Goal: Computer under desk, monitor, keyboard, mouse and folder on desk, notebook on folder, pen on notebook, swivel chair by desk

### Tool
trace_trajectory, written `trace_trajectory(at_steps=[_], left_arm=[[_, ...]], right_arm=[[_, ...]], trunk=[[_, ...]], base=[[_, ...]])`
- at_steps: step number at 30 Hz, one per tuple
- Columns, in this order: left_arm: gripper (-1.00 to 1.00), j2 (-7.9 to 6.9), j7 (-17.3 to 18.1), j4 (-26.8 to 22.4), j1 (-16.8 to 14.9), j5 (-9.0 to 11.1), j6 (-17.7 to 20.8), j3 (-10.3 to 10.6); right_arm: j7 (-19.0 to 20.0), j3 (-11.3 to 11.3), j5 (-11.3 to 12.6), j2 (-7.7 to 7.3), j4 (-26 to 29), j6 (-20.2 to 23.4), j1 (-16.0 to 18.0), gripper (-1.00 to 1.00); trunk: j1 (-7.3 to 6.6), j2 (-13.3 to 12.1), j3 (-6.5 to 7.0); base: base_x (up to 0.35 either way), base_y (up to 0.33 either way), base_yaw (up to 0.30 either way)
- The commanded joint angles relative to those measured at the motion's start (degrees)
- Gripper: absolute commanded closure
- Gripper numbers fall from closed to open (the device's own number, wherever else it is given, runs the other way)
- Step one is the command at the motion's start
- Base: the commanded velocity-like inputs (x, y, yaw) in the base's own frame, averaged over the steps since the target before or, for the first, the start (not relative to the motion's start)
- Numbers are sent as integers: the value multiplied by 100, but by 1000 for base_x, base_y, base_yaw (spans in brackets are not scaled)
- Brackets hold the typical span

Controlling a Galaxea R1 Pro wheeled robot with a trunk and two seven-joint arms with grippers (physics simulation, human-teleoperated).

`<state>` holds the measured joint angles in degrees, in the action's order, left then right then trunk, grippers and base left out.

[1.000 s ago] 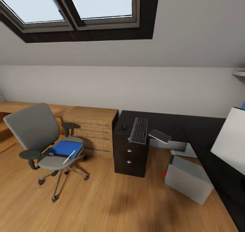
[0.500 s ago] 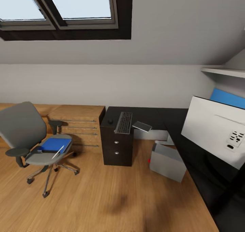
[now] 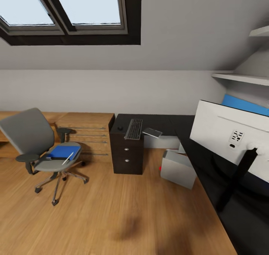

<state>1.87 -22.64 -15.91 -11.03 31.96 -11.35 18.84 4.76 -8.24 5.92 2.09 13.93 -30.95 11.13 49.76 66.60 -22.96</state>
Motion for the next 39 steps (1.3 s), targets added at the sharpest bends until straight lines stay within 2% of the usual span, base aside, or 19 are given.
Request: trace_trajectory(at_steps=[1,12,28,39], left_arm=[[-100,-2,-30,1,-4,54,-25,49],[-100,-2,-30,1,-4,56,-25,49],[-100,-3,-30,1,-4,56,-25,49],[-100,-2,-30,1,-4,56,-31,49]], right_arm=[[50,-20,59,2,-4,-16,4,-100],[51,-20,59,2,-4,-16,4,-100],[51,35,58,2,-4,-16,4,-100],[51,102,59,2,-4,-16,4,-100]], trunk=[[-4,4,-6],[-4,4,-6],[-4,4,-6],[-245,-437,191]], base=[[-337,0,-1],[-334,-25,0],[-294,-195,0],[-293,-196,-1]])
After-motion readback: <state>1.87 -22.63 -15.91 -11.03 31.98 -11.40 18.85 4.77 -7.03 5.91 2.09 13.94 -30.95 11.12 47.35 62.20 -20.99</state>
